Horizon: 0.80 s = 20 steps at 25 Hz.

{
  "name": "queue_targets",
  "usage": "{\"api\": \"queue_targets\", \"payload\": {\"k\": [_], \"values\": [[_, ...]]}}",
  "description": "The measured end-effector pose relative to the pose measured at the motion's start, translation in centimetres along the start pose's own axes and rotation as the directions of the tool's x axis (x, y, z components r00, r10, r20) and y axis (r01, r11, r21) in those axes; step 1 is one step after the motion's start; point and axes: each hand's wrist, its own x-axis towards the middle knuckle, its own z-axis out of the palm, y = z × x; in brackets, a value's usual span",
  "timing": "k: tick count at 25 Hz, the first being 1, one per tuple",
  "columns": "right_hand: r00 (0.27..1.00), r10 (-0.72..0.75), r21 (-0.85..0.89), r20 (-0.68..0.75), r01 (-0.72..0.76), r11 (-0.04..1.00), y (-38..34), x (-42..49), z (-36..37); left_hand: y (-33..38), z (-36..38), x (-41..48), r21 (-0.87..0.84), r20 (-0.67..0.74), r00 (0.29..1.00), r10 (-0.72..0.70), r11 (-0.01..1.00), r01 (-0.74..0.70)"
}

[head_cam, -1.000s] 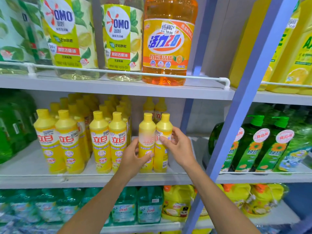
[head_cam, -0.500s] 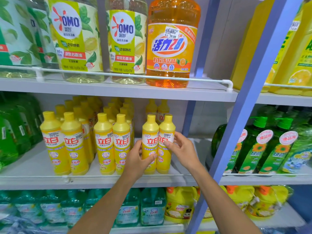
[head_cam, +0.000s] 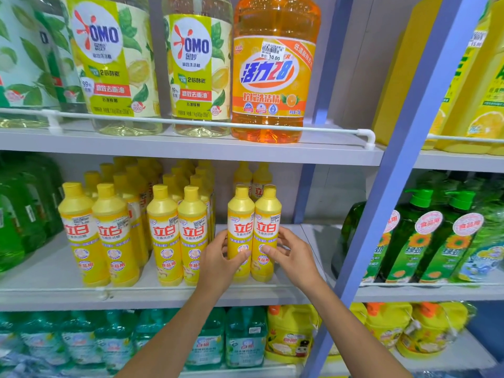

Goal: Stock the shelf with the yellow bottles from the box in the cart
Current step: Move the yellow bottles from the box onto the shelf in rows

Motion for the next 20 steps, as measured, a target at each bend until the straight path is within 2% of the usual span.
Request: {"api": "queue_targets", "payload": {"k": [2,4,6,8,13,20], "values": [[1.0,0.006,0.006,0.021,-0.006,1.0,0.1,-0.2,-0.1,0.0,0.2,0.0,0.024,-0.019,1.0,-0.007,1.0,0.007],[0.998,0.058,-0.045,-0.033,-0.059,0.997,1.0,-0.8,0.9,-0.4,0.7,-0.3,0.029,-0.051,0.998,-0.033,0.999,0.035],[0.987,0.098,-0.169,-0.129,-0.119,0.978,2.3,-1.5,2.2,-1.1,1.1,-0.7,0.046,-0.081,0.994,-0.071,0.996,0.074],[0.98,0.077,-0.29,-0.185,-0.129,0.948,3.8,-1.5,3.3,-1.8,1.3,-0.5,0.069,-0.094,0.992,-0.088,0.993,0.095],[0.974,0.102,-0.317,-0.202,-0.164,0.934,4.4,2.3,3.2,-3.3,2.4,2.7,0.082,-0.07,0.992,-0.107,0.99,0.113],[0.955,0.189,-0.354,-0.229,-0.262,0.898,6.1,5.2,3.5,-4.6,4.5,5.7,0.09,-0.175,0.974,-0.143,0.983,0.161]]}}
